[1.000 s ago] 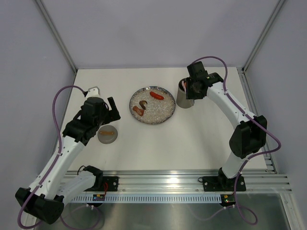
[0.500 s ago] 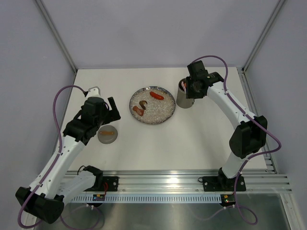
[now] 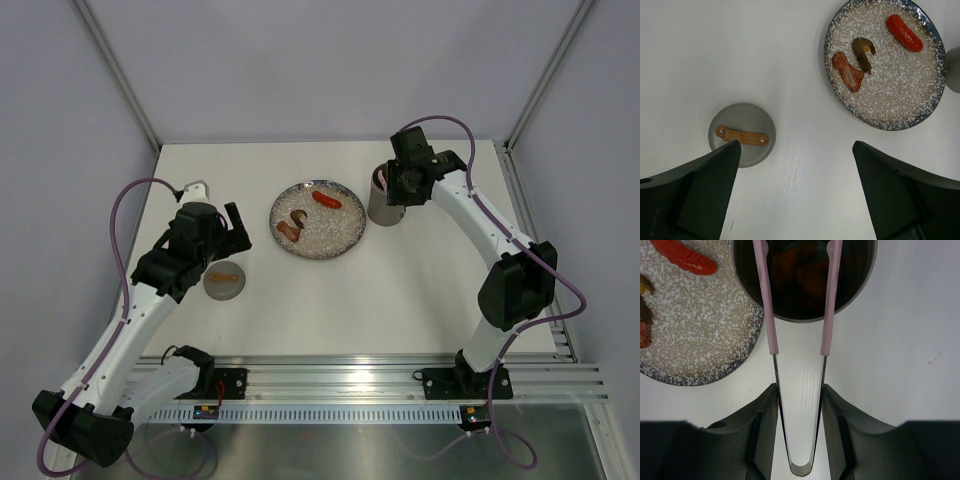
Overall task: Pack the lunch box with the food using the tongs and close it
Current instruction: Place the fake food in the packing box.
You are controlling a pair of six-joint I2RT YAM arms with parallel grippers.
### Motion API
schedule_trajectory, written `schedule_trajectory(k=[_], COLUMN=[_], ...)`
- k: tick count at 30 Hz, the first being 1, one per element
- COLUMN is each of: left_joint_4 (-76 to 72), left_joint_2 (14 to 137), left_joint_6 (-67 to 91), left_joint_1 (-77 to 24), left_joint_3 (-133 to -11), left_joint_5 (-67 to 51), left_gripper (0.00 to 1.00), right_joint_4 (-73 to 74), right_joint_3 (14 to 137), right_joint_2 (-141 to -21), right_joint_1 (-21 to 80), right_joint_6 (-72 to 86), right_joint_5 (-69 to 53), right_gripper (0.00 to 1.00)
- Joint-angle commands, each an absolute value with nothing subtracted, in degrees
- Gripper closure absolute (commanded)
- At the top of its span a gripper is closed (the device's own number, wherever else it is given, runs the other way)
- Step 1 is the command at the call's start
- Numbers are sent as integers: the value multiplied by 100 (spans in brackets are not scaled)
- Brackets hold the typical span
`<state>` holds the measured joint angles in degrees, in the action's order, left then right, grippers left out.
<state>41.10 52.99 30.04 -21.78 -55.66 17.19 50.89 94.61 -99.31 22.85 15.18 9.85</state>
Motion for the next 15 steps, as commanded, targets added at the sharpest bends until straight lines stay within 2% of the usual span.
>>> schedule_trajectory(k=[1, 5, 12, 15], left_joint_4=[3990, 3990, 3973, 3955], left_joint_2=[5212, 5194, 5212, 5229], left_joint_6=[3015, 3015, 3015, 3015], left_joint_1=[-2162, -2162, -2162, -2162], left_joint_3=[-5625, -5625, -5660, -5678], left_joint_5=[1854, 1846, 1802, 1775], left_gripper=[1, 1, 1, 1], right_joint_4=[5098, 5080, 4799, 4720], right_joint_3=[9721, 9703, 9633, 9677], right_joint_2=[-9835, -9791, -9431, -9247], right_joint_1=[2268, 2268, 2268, 2268], right_joint_6=[1424, 1433, 1389, 1336], right_joint_5=[1072, 1090, 1055, 1063], right_gripper=[54, 55, 73, 75])
